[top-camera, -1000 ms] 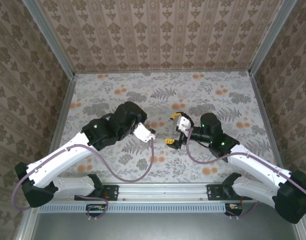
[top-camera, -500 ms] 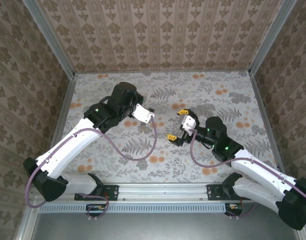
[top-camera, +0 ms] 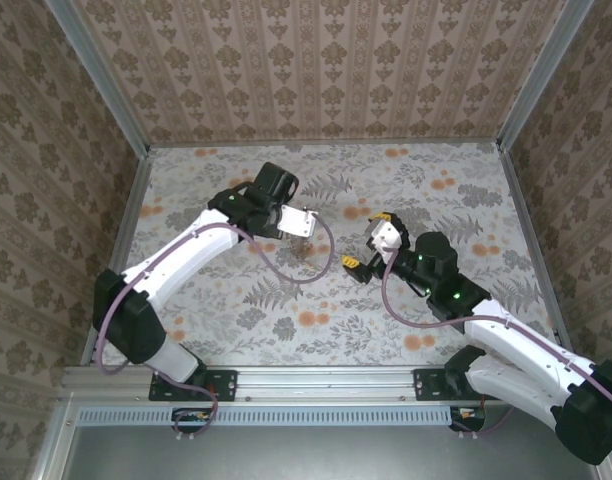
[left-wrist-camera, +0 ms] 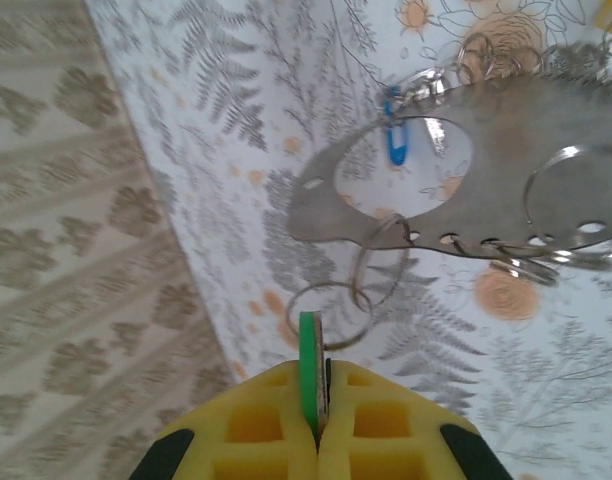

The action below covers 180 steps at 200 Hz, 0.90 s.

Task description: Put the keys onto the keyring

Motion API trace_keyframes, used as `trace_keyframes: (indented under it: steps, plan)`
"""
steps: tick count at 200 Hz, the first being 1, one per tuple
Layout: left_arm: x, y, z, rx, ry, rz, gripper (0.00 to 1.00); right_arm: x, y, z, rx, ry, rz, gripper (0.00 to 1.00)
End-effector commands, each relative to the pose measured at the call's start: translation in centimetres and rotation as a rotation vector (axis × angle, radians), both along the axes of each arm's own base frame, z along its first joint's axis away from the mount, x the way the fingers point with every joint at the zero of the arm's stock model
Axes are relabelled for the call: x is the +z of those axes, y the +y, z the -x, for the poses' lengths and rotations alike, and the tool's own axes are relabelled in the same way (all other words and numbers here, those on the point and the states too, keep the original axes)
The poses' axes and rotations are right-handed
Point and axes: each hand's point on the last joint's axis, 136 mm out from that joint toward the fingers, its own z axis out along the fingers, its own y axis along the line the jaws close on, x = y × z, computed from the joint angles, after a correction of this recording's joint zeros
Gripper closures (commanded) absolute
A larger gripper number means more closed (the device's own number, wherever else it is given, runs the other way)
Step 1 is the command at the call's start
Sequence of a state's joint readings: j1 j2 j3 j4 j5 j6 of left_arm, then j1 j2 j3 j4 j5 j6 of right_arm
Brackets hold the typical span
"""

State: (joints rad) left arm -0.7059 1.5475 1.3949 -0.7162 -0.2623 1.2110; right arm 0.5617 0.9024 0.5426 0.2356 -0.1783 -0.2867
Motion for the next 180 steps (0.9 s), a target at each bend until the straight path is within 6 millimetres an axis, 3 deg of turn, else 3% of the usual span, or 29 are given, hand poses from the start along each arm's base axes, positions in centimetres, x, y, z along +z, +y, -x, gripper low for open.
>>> trace_keyframes:
  steps: [1,25,70,90,122,147,180]
  plan:
    - [0.9,2.4,-0.2,0.201,0.030,0.073,1.00,0.7,-0.7,-0.3,-0.040,0.005,-0.020,0.00]
    - [-0.7,4.0,1.2,0.258,0.093,0.135,1.00,0.4,-0.7,-0.5,-0.042,0.011,-0.018,0.01]
    - [-6.3,8.1,4.1,0.364,0.223,0.179,1.00,-0.3,-0.3,-1.0,-0.031,0.030,-0.014,0.00]
    - [-8.4,9.6,4.3,0.414,0.255,0.219,1.00,-0.4,0.0,-1.3,-0.022,0.037,-0.018,0.00]
    - [-10.8,13.5,2.9,0.565,0.297,0.240,1.00,-0.2,0.5,-1.7,-0.013,0.040,-0.026,0.01]
    - [-12.1,14.7,2.1,0.632,0.342,0.282,1.00,0.0,0.7,-1.9,-0.009,0.040,-0.032,0.00]
    - [-14.6,16.0,2.5,0.688,0.402,0.308,1.00,-0.1,0.6,-1.9,-0.016,0.037,-0.040,0.00]
